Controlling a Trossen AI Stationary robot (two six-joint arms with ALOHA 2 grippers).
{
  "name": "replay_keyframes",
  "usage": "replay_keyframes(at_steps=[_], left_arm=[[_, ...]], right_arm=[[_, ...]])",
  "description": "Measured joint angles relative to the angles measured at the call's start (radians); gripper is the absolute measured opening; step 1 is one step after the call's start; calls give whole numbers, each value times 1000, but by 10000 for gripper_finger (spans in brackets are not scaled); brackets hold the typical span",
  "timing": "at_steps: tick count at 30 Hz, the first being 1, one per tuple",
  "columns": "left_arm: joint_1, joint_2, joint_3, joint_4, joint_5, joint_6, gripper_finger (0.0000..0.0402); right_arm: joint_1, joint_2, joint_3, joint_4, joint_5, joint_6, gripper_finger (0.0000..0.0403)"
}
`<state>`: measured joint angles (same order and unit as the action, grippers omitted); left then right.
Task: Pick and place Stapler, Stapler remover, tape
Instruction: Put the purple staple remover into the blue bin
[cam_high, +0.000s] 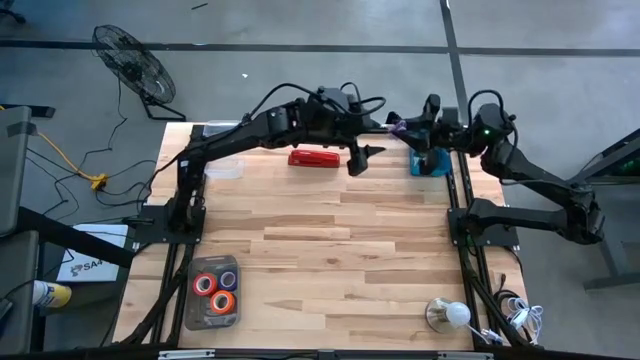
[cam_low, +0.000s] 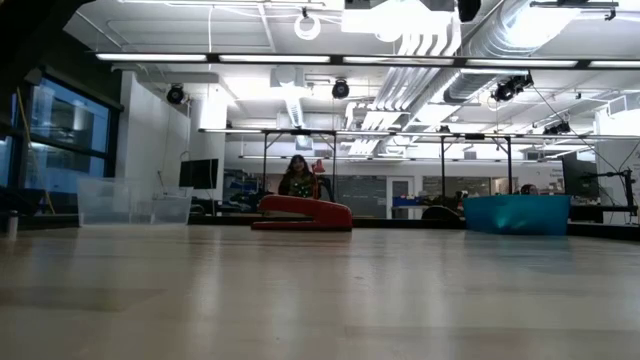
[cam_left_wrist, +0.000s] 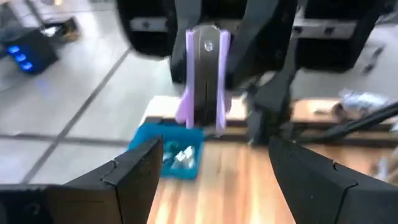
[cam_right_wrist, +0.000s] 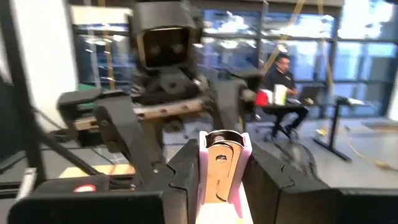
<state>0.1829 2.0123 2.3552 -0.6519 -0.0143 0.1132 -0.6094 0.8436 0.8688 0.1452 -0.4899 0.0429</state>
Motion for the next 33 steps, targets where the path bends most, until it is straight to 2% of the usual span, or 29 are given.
replay_keyframes(at_steps=[11,15,18,25,30,33], left_arm=[[1,-85,0,-250,-301,82,287],[16,-107,0,-325,-357,99,287],[57,-109,0,-369,-294,87,287],[187,-108,-27,-410,-22,59,287],[259,-107,-46,-419,78,71,287],[293,-108,-64,-413,128,95,287]], right_arm=[[0,0,0,-194,280,14,82],[0,5,0,-267,408,55,82],[0,18,0,-313,504,95,82],[0,61,0,-486,739,199,82],[0,95,0,-618,884,280,82],[-11,123,0,-691,923,351,82]])
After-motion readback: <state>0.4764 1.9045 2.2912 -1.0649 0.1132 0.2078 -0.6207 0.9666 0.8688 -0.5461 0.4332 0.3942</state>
